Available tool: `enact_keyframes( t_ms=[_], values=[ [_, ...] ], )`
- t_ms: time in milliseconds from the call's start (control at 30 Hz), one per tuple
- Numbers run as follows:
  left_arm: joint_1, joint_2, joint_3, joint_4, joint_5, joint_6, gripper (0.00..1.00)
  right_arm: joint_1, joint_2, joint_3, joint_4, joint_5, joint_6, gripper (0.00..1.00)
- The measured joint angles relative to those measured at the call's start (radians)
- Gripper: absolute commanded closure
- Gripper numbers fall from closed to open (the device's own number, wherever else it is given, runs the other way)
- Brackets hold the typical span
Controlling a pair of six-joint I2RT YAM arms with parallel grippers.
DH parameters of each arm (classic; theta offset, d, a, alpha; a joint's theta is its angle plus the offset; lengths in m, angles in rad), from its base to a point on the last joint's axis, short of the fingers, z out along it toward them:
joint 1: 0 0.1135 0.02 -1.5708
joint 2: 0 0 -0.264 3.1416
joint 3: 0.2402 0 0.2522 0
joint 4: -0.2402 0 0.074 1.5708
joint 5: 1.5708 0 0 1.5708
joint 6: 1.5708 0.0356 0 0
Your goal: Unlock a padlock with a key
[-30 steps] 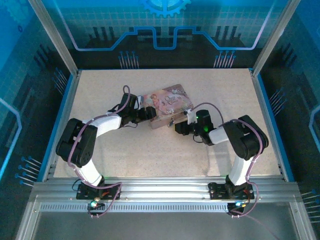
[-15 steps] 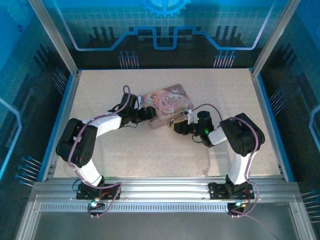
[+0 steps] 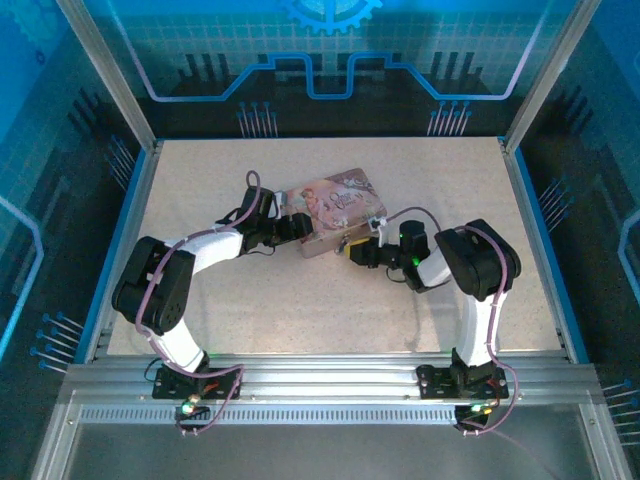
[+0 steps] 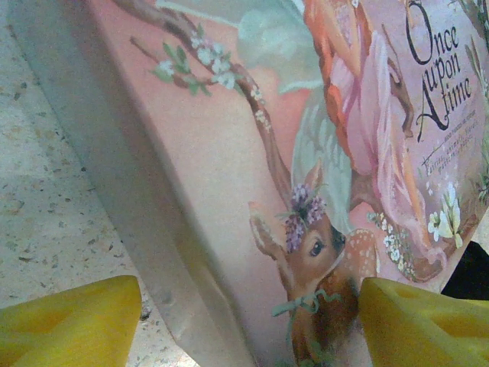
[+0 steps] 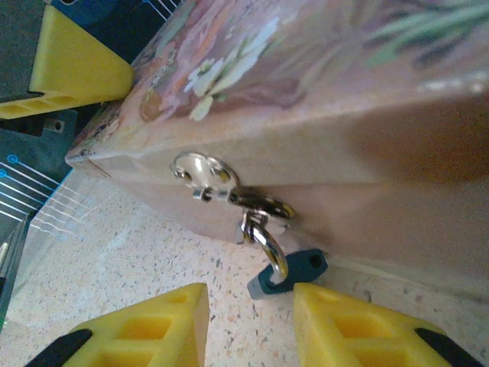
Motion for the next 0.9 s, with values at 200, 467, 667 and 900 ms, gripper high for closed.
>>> enact_keyframes(
  t_ms=[200, 467, 667, 900],
  values=[
    [0.000, 0.000, 0.000, 0.000, 0.000, 0.000, 0.25, 0.000, 0.023, 0.022, 0.008, -0.015, -0.004, 0.75],
    [0.000, 0.000, 0.000, 0.000, 0.000, 0.000, 0.25, -0.006, 0.034, 0.029, 0.003, -0.011, -0.003, 0.92],
    [0.000, 0.000, 0.000, 0.000, 0.000, 0.000, 0.25, -0.012, 0.036, 0.029, 0.004, -0.015, 0.012, 1.00],
    [0.000, 0.000, 0.000, 0.000, 0.000, 0.000, 0.25, -0.016, 0.036, 0.024, 0.012, -0.014, 0.027, 1.00]
  ],
)
